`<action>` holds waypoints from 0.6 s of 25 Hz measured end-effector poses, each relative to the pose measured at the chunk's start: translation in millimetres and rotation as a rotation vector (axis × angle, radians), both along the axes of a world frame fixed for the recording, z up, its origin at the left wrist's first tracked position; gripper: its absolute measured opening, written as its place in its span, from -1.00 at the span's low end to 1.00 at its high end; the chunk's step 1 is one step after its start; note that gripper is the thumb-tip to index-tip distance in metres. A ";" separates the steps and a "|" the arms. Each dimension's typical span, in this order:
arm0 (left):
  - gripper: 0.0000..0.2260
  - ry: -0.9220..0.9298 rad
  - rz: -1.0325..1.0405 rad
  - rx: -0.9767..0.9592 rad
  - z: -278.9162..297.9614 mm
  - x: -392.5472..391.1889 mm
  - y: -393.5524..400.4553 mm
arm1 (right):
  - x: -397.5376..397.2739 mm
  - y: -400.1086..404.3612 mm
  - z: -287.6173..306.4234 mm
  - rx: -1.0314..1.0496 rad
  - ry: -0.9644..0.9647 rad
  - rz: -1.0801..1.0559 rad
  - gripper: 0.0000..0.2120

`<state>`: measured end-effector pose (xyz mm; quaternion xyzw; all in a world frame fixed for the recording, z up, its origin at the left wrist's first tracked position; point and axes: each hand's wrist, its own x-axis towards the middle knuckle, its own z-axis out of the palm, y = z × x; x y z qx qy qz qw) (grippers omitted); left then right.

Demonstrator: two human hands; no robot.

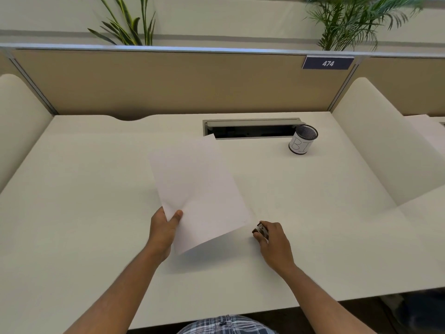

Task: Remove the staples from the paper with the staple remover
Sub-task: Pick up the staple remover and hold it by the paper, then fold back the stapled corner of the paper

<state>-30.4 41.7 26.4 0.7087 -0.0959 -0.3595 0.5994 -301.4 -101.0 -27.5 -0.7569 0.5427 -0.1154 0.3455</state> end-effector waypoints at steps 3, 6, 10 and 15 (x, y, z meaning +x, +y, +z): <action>-0.82 0.087 0.011 0.006 1.9 -0.3 0.0 | 4.8 -6.1 -7.3 -0.204 0.121 0.078 -0.67; -0.84 0.172 0.018 0.018 6.1 -0.8 -1.0 | 10.4 -13.0 -14.3 -0.340 0.180 0.147 -0.66; -0.84 0.229 -0.002 0.057 9.3 1.2 -3.0 | 13.9 -19.6 -20.7 -0.455 0.186 0.198 -0.64; -0.79 0.291 -0.069 0.170 8.6 13.5 -0.6 | 19.8 -8.6 23.9 -0.230 -0.325 0.105 -0.55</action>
